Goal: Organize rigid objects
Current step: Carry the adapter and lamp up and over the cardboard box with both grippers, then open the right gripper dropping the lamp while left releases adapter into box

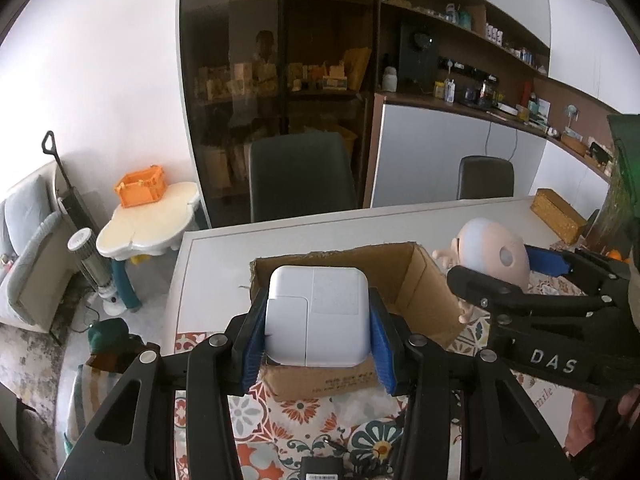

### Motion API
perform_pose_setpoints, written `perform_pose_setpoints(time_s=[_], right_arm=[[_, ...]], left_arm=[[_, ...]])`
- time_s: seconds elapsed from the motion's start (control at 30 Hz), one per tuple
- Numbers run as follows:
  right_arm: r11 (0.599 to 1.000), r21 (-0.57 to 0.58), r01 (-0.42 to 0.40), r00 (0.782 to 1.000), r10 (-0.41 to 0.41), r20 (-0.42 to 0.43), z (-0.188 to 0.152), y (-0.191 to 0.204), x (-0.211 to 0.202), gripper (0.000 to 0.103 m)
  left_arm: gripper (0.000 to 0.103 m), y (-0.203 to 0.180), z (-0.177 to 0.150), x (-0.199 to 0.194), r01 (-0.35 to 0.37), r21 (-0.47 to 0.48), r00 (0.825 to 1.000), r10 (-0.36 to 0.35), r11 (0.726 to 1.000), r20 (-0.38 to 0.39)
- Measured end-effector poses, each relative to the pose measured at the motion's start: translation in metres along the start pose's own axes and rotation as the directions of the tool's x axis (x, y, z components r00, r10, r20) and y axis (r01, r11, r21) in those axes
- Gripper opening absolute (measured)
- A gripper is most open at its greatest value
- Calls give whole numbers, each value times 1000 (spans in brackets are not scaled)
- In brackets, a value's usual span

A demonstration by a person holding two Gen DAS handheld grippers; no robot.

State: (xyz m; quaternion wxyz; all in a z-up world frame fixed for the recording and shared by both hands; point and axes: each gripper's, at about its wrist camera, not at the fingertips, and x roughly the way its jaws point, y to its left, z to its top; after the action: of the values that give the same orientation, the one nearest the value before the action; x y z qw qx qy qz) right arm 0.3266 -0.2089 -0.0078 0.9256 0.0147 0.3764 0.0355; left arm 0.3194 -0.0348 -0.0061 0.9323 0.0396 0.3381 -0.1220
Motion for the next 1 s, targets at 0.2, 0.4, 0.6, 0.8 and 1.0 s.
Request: perform_pose_setpoints(time_s=[0.2,0.4,0.6,0.8,1.0], right_arm=[[1000,-3,-6,998,6,-66,20,-4,29,75],[1000,-6,-13,981,12,-194,30,-5,71,75],[1000,5,-4,958,5,-286,32,-10,102,75],[1000,0,14,945,-13,-327,28,-13,120,75],[1000,11,15,938,-10,-348,24,-15,128,75]], left_arm=[[45,2,14,33,-10,21,997,11,1000,-72],[45,2,18,67,-8,29,985,12,1000,-172],[45,7,15,101,3,6,960,-1,1000,-279],[52,7,10,120,5,4,938,-4,1000,-348],[71,12,10,115,-78,40,942,87,996,-325]])
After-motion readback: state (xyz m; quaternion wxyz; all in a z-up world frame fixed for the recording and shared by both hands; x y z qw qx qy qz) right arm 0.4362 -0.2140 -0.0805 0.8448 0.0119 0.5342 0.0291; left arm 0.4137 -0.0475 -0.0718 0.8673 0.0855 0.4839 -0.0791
